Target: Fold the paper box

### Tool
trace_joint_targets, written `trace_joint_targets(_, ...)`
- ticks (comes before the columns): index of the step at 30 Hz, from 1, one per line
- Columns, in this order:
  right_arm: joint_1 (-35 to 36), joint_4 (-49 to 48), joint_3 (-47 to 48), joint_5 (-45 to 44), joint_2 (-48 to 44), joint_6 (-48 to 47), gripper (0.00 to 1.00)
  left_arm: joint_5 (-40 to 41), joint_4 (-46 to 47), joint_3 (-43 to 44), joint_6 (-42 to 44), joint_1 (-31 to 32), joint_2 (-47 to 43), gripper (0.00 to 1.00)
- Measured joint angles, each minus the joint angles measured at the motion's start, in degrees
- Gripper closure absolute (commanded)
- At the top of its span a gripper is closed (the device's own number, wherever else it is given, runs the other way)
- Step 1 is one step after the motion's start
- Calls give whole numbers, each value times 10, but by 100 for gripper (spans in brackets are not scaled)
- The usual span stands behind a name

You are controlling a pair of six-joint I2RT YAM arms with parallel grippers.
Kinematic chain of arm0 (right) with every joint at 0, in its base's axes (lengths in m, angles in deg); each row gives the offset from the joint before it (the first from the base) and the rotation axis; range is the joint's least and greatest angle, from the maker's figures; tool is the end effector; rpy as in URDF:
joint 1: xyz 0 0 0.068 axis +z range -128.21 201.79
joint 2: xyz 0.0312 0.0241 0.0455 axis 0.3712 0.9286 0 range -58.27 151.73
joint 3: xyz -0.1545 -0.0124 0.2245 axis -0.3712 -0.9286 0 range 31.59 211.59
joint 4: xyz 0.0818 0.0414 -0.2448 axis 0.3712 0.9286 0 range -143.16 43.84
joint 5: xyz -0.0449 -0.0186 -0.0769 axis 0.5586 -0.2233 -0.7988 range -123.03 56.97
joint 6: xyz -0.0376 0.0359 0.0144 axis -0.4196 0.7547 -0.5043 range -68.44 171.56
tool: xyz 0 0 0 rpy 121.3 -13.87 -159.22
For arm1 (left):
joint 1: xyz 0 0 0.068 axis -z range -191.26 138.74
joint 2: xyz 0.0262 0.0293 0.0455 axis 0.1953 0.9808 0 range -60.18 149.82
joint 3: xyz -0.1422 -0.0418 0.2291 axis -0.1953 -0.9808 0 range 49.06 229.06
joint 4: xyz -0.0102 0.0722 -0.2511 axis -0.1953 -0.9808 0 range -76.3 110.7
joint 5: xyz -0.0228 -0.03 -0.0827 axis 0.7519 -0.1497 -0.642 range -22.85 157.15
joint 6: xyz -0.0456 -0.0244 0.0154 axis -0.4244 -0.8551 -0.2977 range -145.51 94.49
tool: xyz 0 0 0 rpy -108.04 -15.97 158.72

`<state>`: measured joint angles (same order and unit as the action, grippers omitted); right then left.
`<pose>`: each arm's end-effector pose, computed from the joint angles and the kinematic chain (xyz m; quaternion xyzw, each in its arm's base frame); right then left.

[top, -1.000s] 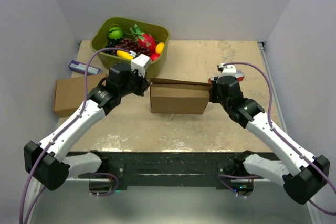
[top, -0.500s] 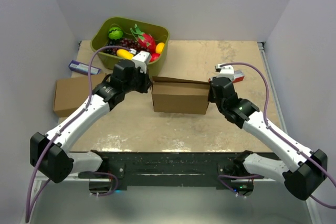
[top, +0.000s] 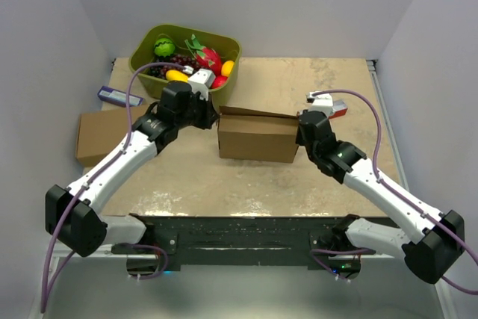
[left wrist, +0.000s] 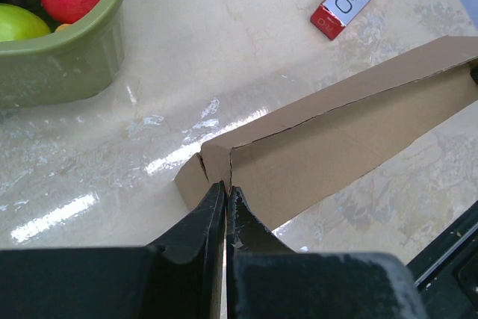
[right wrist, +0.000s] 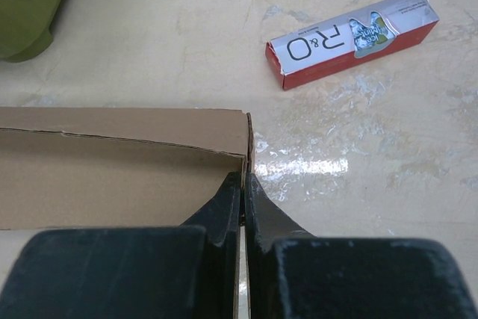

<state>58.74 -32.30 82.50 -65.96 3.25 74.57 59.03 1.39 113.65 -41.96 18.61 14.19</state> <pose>0.1991 0.1255 0.3051 0.0360 0.8472 0.0200 0.5296 0.2541 -0.1517 0.3321 0.1361 0.8498 -0.2550 0.4408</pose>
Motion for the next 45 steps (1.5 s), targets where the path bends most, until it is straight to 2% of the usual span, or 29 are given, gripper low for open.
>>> trace_joint_targets(21,8,-8,-2,-41,11,-1,100,-97,30,0,-46,-35,8,100)
trace_joint_targets(32,15,-11,-2,-51,15,-1,100,-105,90,-35,-69,-42,9,100)
trace_joint_targets(42,19,-11,-2,-51,15,-1,100,-87,111,-68,-55,-42,-2,100)
trace_joint_targets(43,19,-11,-2,-51,15,-1,100,-84,112,-71,-52,-40,-5,98)
trace_joint_targets(44,19,-11,-2,-51,15,-1,100,-80,112,-73,-50,-39,-8,89)
trace_joint_targets(45,20,-11,-2,-51,15,-1,100,-77,111,-74,-48,-38,-11,87)
